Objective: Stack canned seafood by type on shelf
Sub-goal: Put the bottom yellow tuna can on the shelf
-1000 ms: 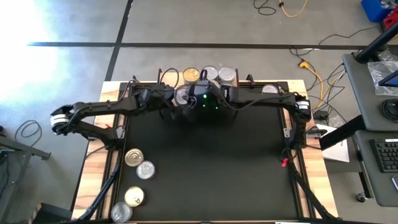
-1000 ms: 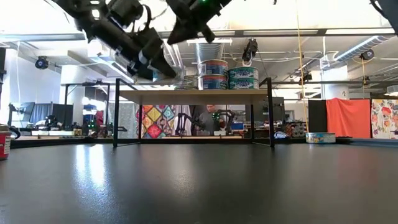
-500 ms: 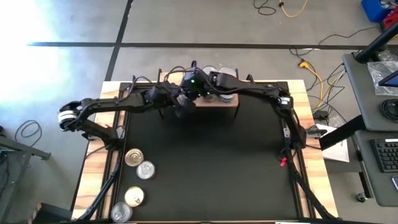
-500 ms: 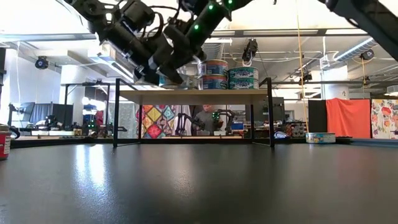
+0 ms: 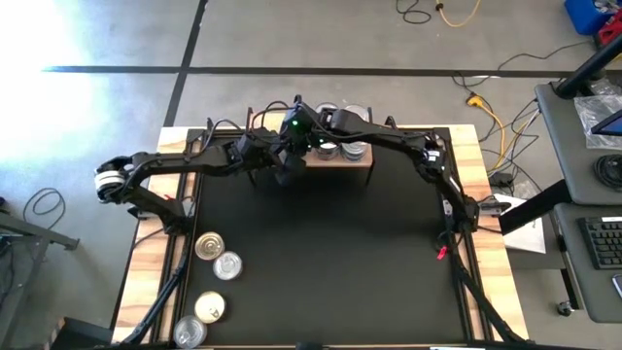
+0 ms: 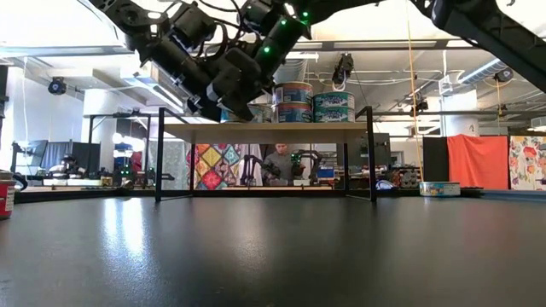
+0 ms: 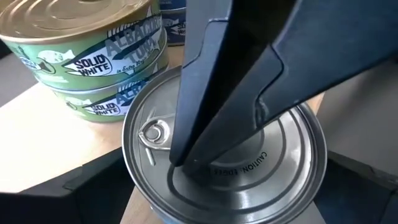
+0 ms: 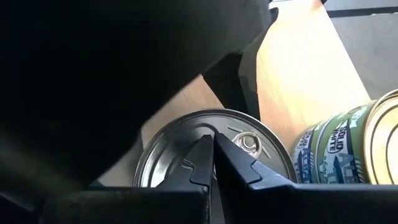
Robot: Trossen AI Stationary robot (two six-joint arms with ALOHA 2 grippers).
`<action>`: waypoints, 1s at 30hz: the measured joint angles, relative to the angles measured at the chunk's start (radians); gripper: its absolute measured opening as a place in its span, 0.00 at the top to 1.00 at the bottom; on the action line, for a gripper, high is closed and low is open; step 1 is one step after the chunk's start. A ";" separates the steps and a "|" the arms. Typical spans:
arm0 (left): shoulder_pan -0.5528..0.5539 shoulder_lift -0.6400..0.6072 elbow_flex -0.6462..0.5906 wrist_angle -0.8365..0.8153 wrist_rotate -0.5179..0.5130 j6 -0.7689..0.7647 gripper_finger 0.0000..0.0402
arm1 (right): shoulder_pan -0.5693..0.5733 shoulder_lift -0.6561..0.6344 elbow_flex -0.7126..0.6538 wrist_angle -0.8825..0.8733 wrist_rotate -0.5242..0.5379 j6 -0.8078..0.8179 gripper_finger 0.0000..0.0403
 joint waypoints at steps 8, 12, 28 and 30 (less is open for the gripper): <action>-0.002 -0.034 0.000 -0.061 0.051 0.030 0.01 | 0.000 -0.001 -0.001 -0.040 -0.007 -0.008 0.98; -0.002 -0.050 0.000 -0.080 0.051 0.033 0.01 | 0.000 -0.001 -0.001 -0.039 -0.002 -0.008 0.98; -0.001 -0.061 0.050 -0.182 -0.007 0.034 0.01 | -0.019 -0.001 -0.005 -0.099 0.026 -0.064 0.98; -0.001 -0.067 0.068 -0.196 -0.021 0.048 0.01 | -0.019 -0.001 -0.005 -0.098 0.025 -0.064 0.98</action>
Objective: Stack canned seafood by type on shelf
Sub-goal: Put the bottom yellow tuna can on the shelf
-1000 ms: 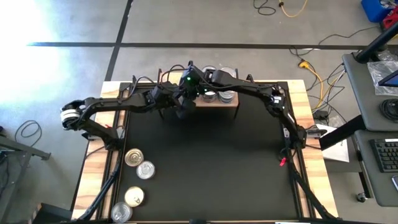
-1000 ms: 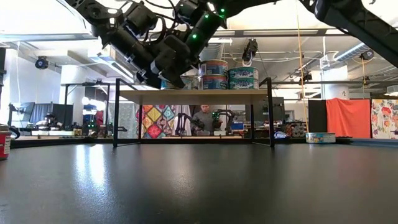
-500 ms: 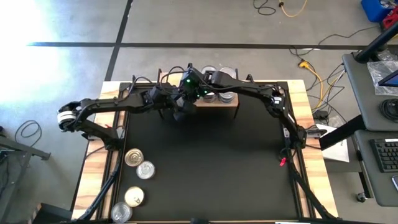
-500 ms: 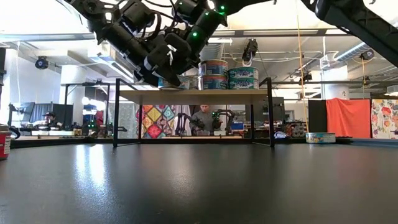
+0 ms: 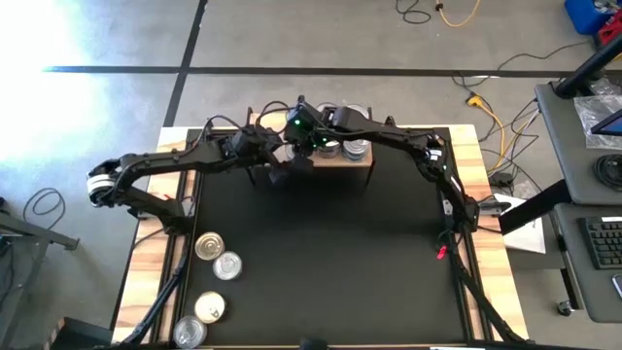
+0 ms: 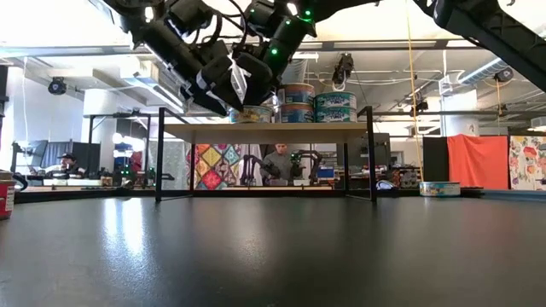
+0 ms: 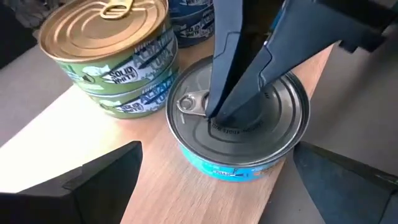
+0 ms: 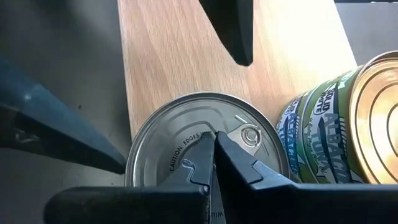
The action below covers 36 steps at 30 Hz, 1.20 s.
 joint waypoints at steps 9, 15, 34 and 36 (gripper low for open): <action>-0.007 -0.080 0.054 -0.101 0.007 0.012 0.00 | 0.002 0.001 0.014 0.000 -0.010 0.005 0.98; -0.007 -0.174 0.054 -0.066 0.007 0.019 0.00 | 0.005 0.001 0.064 -0.005 0.009 -0.001 0.98; -0.018 -0.349 0.004 -0.252 -0.022 -0.057 0.03 | 0.105 -0.136 0.110 -0.031 0.095 0.037 0.98; -0.019 -0.344 -0.004 -0.256 -0.029 -0.082 0.07 | 0.134 -0.170 0.110 -0.087 0.139 0.061 0.98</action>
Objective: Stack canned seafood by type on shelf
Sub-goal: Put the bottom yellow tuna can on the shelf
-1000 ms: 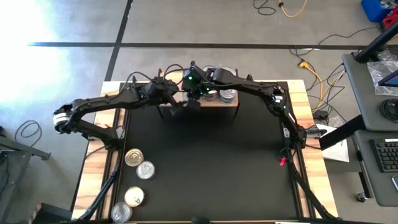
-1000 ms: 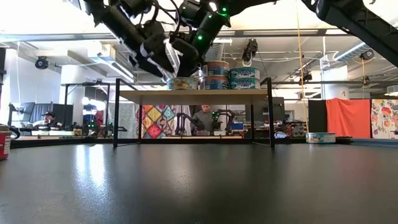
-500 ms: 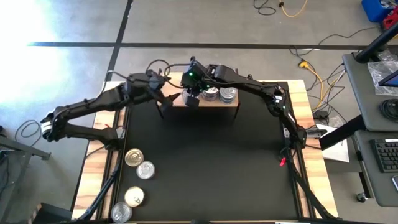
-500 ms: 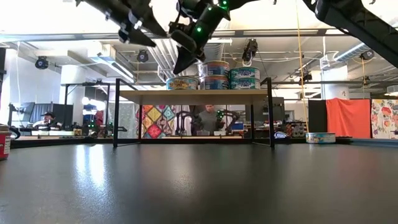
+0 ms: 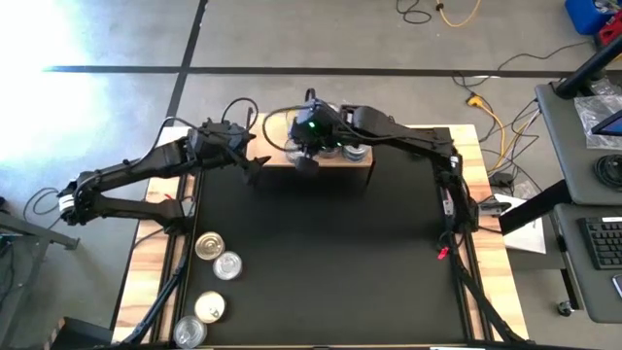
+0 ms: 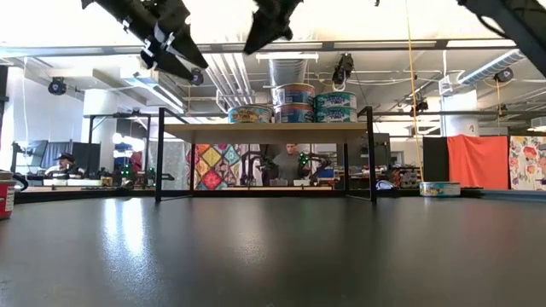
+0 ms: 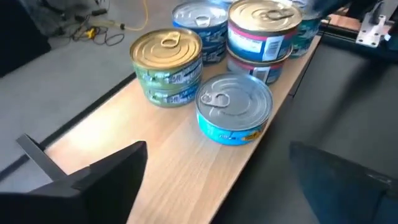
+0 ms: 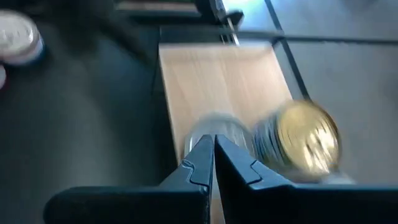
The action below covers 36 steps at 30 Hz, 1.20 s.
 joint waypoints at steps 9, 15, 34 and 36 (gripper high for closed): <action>-0.089 -0.015 0.005 0.005 -0.035 -0.053 0.36 | 0.180 -0.162 -0.014 -0.289 0.272 0.226 0.98; -0.191 0.009 0.003 0.021 -0.041 -0.021 0.62 | 0.335 -0.245 -0.122 -0.422 0.435 0.520 0.98; -0.274 0.272 0.208 0.039 -0.101 0.036 1.00 | 0.497 -0.893 -0.940 -0.393 0.551 0.992 0.98; -0.274 0.313 0.259 0.026 -0.085 -0.024 1.00 | 0.496 -0.961 -0.989 -0.395 0.552 0.991 0.98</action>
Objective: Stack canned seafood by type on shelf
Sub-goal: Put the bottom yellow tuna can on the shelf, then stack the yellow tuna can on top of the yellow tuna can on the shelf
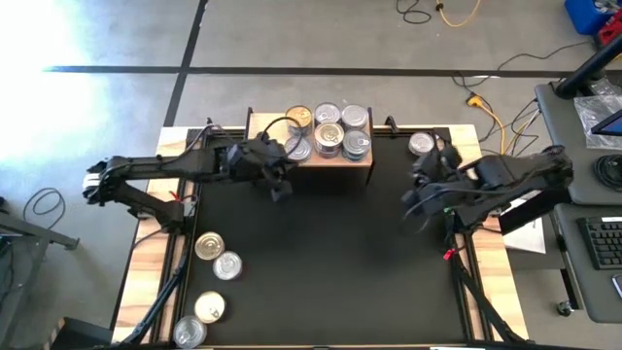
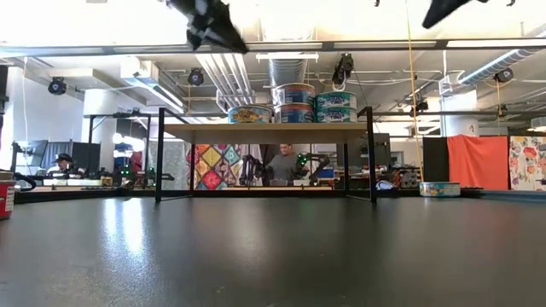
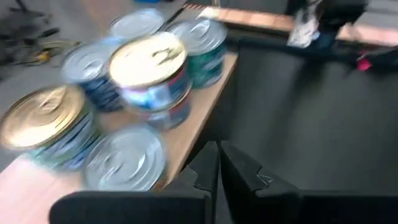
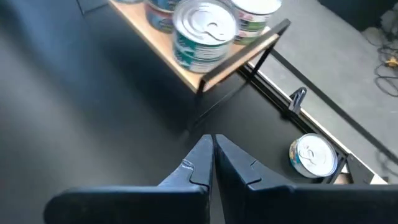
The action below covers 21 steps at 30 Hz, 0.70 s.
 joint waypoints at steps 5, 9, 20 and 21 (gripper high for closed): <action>-0.001 0.086 0.136 0.023 0.114 0.011 1.00 | -0.005 -0.187 -0.070 0.005 0.006 -0.021 0.98; 0.012 0.135 0.220 0.063 0.116 0.009 1.00 | -0.029 -0.280 -0.103 0.003 0.020 -0.001 0.98; 0.094 0.203 0.251 0.131 0.121 -0.076 1.00 | -0.057 -0.488 -0.253 -0.011 -0.036 -0.083 0.98; 0.094 0.203 0.248 0.151 0.119 -0.067 1.00 | -0.057 -0.513 -0.258 -0.023 -0.036 -0.075 0.98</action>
